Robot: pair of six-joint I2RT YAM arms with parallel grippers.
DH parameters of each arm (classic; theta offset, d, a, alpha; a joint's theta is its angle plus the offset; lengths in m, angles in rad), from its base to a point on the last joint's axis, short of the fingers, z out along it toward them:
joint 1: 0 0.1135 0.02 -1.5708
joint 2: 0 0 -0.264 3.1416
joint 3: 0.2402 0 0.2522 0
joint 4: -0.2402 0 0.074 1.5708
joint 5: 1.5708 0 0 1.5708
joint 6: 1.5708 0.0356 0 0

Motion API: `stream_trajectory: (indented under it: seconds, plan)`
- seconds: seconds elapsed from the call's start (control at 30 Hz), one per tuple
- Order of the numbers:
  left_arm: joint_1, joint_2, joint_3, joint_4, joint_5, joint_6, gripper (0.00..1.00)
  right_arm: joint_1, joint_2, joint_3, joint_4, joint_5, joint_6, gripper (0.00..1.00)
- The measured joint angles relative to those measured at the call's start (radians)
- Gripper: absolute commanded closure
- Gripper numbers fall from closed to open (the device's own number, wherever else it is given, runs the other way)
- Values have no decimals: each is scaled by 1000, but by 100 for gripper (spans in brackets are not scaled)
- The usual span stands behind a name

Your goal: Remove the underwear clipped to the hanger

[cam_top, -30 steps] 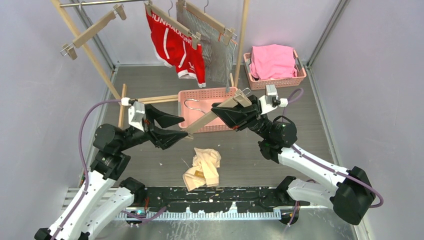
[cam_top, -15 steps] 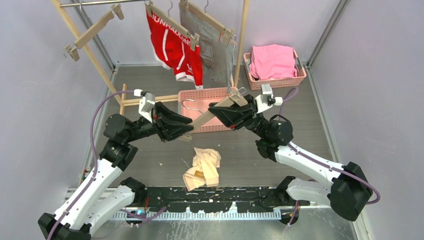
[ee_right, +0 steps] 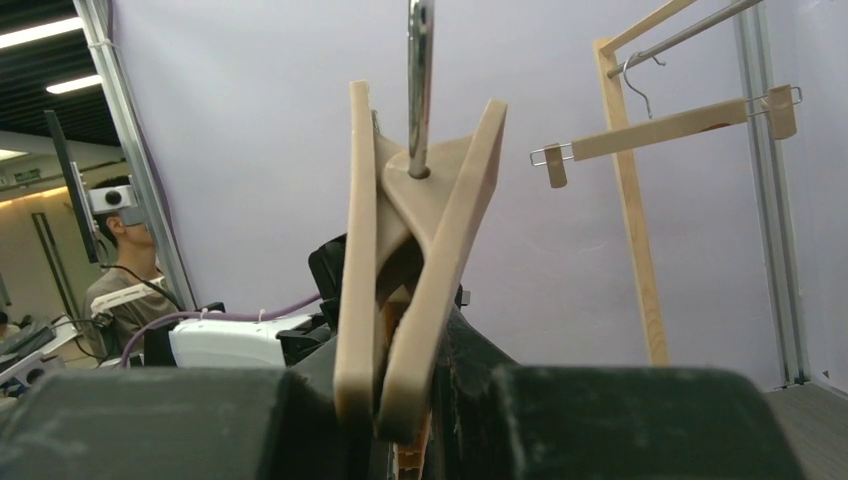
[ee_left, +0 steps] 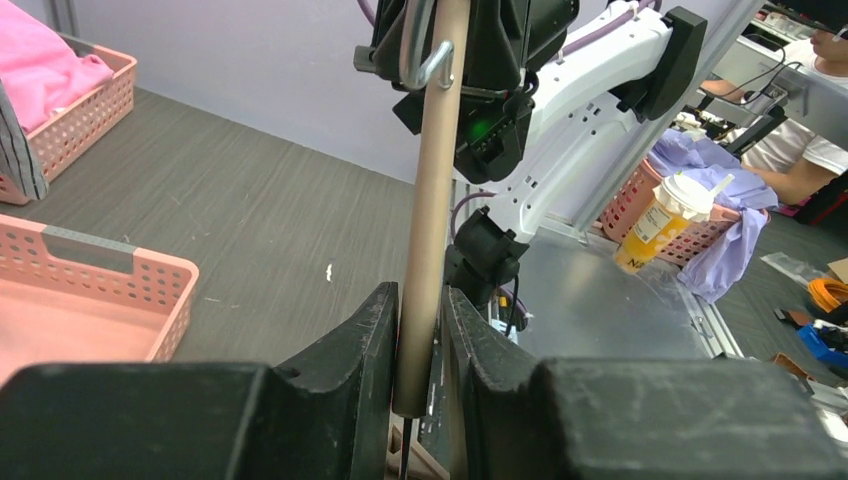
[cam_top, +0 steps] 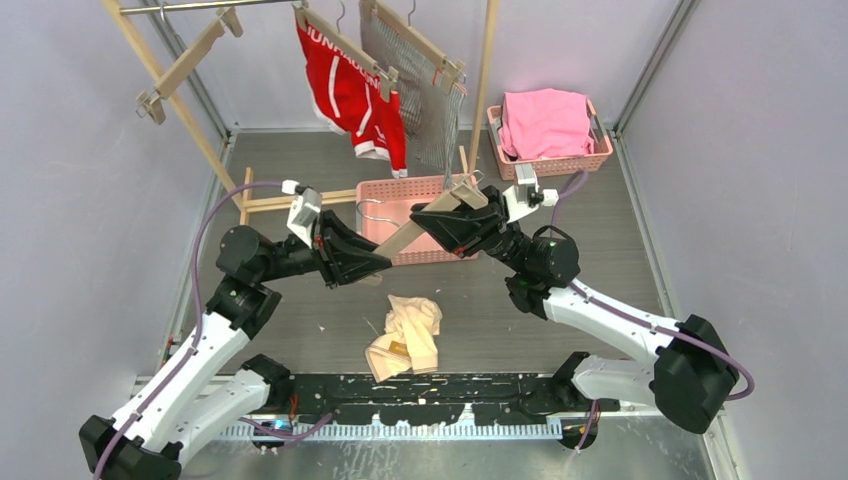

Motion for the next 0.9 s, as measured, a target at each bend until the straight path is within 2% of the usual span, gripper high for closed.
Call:
stream_trajectory:
  seconds: [0.03, 0.1, 0.37, 0.4, 0.43, 0.47, 0.63, 0.77, 0.8, 0.9]
  plan:
    - [-1, 0, -4, 0, 2, 0, 82, 1, 2, 2, 3, 0, 1, 99]
    - [-3, 0, -9, -1, 3, -1, 98, 1, 2, 3, 5, 0, 2, 99]
    - [-7, -25, -11, -11, 3, 27, 100, 3, 2, 3, 5, 5, 21, 99]
    - [-7, -32, -11, -22, -4, 33, 100, 5, 2, 3, 2, 5, 21, 91]
    - [-8, -42, -11, -39, -11, 39, 100, 6, 1, 3, -3, 5, 21, 75]
    - [-8, -50, -8, -57, -16, 48, 100, 8, 0, 3, -13, 5, 21, 66]
    - [-9, -96, 97, -276, -80, 124, 100, 7, -24, 5, -83, 21, -19, 42]
    - [-9, -144, 212, -440, -171, 195, 100, 7, -54, 5, -149, 43, -58, 4]
    - [-9, -153, 225, -462, -188, 204, 100, 7, -61, 5, -171, 50, -75, 1]
    - [-9, -197, 258, -547, -234, 223, 100, 7, -74, 5, -229, 61, -104, 0]
